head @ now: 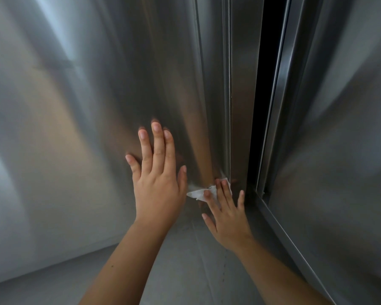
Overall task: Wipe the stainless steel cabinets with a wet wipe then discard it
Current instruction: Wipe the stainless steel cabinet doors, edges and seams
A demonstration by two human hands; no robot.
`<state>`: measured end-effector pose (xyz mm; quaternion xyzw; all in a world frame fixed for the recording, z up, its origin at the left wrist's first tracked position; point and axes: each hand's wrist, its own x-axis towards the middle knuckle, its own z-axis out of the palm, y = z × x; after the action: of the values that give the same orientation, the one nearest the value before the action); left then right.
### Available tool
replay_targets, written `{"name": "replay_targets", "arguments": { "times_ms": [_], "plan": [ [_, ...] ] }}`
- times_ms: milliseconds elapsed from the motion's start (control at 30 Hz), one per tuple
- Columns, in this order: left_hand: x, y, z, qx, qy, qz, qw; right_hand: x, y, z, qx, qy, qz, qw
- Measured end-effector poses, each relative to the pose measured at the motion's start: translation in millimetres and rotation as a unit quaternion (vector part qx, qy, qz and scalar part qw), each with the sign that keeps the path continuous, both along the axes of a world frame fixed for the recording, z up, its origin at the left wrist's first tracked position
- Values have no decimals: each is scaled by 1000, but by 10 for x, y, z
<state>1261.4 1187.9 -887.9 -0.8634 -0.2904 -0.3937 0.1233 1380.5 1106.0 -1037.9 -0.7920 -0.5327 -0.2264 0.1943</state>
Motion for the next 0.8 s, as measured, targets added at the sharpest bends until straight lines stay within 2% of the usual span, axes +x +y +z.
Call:
{"name": "replay_targets", "arguments": {
  "times_ms": [267, 467, 567, 800],
  "plan": [
    [8, -44, 16, -31, 2, -3, 1000, -40, -53, -103, -26, -6, -8, 1000],
    [12, -53, 19, -47, -13, -16, 999, 101, 254, 675, 130, -12, 26, 991],
    [5, -58, 24, -55, -7, -17, 998, 134, 347, 914, 167, -13, 35, 985],
    [-10, -70, 43, -50, -1, -17, 999, 18, 180, 445, 103, 10, 16, 995]
  ]
}}
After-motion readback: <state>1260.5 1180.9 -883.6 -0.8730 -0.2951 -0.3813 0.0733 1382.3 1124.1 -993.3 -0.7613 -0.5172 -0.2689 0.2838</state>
